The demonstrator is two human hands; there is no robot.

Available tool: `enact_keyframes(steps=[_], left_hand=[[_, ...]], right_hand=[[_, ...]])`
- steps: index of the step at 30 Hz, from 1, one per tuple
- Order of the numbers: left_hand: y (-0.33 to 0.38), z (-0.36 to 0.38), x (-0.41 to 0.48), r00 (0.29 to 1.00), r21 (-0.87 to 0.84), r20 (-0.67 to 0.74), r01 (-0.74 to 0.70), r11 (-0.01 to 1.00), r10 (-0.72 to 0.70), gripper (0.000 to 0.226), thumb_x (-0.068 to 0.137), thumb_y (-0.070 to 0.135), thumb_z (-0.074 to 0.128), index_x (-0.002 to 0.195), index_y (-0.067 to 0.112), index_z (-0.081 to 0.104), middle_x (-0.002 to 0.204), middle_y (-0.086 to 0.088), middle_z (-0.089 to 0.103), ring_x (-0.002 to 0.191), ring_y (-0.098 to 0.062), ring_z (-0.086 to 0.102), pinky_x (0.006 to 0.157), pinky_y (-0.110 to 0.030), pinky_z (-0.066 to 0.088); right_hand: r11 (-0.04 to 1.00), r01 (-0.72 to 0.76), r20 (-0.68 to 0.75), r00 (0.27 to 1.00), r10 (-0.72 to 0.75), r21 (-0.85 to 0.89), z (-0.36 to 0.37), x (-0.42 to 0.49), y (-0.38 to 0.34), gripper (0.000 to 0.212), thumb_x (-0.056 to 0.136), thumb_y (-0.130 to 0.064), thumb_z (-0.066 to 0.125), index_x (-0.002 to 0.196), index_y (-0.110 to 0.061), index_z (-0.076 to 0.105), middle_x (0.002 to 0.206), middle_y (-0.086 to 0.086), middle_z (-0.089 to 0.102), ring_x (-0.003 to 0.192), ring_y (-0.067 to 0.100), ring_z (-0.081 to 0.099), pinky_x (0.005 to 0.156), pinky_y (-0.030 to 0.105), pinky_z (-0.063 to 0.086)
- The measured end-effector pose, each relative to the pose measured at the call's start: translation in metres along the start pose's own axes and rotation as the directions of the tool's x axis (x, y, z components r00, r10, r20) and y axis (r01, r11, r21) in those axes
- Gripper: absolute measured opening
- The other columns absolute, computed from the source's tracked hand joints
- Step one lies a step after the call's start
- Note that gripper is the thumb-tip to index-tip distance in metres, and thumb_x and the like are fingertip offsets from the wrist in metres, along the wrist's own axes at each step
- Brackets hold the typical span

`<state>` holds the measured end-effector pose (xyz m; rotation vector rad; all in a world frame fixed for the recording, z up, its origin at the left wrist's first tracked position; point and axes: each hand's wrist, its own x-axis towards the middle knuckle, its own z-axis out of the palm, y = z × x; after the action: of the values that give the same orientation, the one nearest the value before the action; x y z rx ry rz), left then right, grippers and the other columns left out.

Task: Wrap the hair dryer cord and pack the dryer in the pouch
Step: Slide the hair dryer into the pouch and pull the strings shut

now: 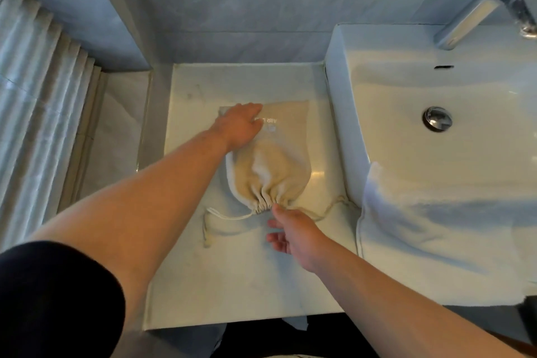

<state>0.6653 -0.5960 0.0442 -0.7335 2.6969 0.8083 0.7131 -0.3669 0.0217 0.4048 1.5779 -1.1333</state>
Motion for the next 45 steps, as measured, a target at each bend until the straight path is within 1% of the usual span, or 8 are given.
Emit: enact_keyframes(steps=[5, 11, 16, 20, 25, 29, 35, 45], left_hand=[[-0.005, 0.005, 0.007, 0.993, 0.170, -0.117, 0.023, 0.985, -0.004, 0.047, 0.098, 0.038, 0.041, 0.142, 0.022, 0.045, 0.145, -0.009, 0.048, 0.129, -0.035, 0.046, 0.105, -0.045, 0.038], [-0.017, 0.006, -0.014, 0.988, 0.240, -0.070, 0.150, 0.959, -0.137, 0.051, 0.094, 0.047, 0.042, 0.134, 0.016, 0.047, 0.131, -0.019, 0.046, 0.119, -0.043, 0.045, 0.100, -0.049, 0.039], [-0.031, 0.014, -0.024, 0.961, -0.090, -0.052, 0.267, 0.959, -0.272, 0.057, 0.086, 0.055, 0.051, 0.123, 0.012, 0.053, 0.122, -0.017, 0.053, 0.112, -0.040, 0.053, 0.096, -0.047, 0.046], [-0.039, 0.020, -0.023, 0.931, -0.465, 0.118, 0.360, 0.809, -0.346, 0.080, 0.071, 0.067, 0.064, 0.126, 0.010, 0.055, 0.120, -0.009, 0.063, 0.104, -0.029, 0.063, 0.087, -0.038, 0.051], [-0.046, 0.032, -0.024, 0.914, -0.646, 0.257, 0.405, 0.647, -0.315, 0.071, 0.062, 0.058, 0.080, 0.111, 0.008, 0.069, 0.098, -0.008, 0.076, 0.086, -0.024, 0.073, 0.080, -0.035, 0.057], [-0.051, 0.032, -0.050, 0.903, -0.800, 0.358, 0.428, 0.420, -0.237, 0.062, 0.069, 0.041, 0.081, 0.117, 0.004, 0.068, 0.101, -0.016, 0.076, 0.084, -0.026, 0.073, 0.081, -0.037, 0.057], [-0.038, 0.016, -0.098, 0.939, -0.941, 0.257, 0.297, 0.163, -0.226, 0.033, 0.095, 0.034, 0.048, 0.103, 0.011, 0.070, 0.080, -0.005, 0.077, 0.069, -0.017, 0.073, 0.071, -0.033, 0.057], [0.062, -0.022, -0.124, 0.990, -0.955, 0.140, 0.131, 0.265, 0.017, 0.035, 0.077, 0.043, 0.057, 0.096, 0.018, 0.072, 0.088, -0.007, 0.077, 0.077, -0.020, 0.074, 0.062, -0.031, 0.060]], right_hand=[[0.984, 0.016, -0.022, 1.000, -0.013, 0.178, -0.009, 0.000, -0.020, 0.015, 0.099, -0.019, 0.047, 0.094, -0.008, 0.056, 0.086, 0.009, 0.060, 0.064, 0.017, 0.055, 0.056, 0.025, 0.046], [0.971, 0.100, -0.184, 0.981, -0.060, 0.219, -0.043, 0.002, -0.035, 0.021, 0.095, -0.012, 0.043, 0.081, -0.014, 0.058, 0.070, 0.005, 0.057, 0.063, 0.018, 0.049, 0.062, 0.029, 0.047], [0.963, 0.193, -0.260, 0.955, -0.141, 0.188, -0.060, 0.003, -0.047, 0.017, 0.091, -0.013, 0.048, 0.082, -0.012, 0.063, 0.072, 0.005, 0.064, 0.066, 0.020, 0.059, 0.062, 0.031, 0.049], [0.960, 0.200, -0.141, 0.975, -0.174, 0.197, -0.061, 0.010, -0.053, 0.017, 0.088, -0.032, 0.062, 0.095, -0.018, 0.067, 0.085, 0.005, 0.075, 0.075, 0.019, 0.070, 0.062, 0.029, 0.053], [0.965, 0.230, -0.185, 0.961, -0.204, 0.128, -0.055, 0.015, -0.057, 0.026, 0.081, -0.019, 0.067, 0.106, -0.016, 0.063, 0.092, 0.007, 0.072, 0.070, 0.018, 0.068, 0.048, 0.023, 0.049], [0.948, 0.302, -0.204, 0.939, -0.277, 0.102, -0.056, 0.003, -0.056, 0.031, 0.070, -0.027, 0.070, 0.099, -0.026, 0.056, 0.103, 0.006, 0.070, 0.091, 0.025, 0.068, 0.069, 0.036, 0.055], [0.886, 0.448, -0.126, 0.892, -0.434, 0.120, -0.063, -0.043, -0.059, 0.027, 0.079, -0.022, 0.071, 0.103, -0.030, 0.063, 0.102, 0.001, 0.074, 0.098, 0.023, 0.070, 0.091, 0.051, 0.054], [0.820, 0.498, -0.188, 0.867, -0.462, 0.281, -0.129, -0.113, -0.060, 0.014, 0.088, -0.014, 0.064, 0.101, -0.014, 0.063, 0.098, 0.013, 0.073, 0.094, 0.033, 0.070, 0.083, 0.047, 0.055]])
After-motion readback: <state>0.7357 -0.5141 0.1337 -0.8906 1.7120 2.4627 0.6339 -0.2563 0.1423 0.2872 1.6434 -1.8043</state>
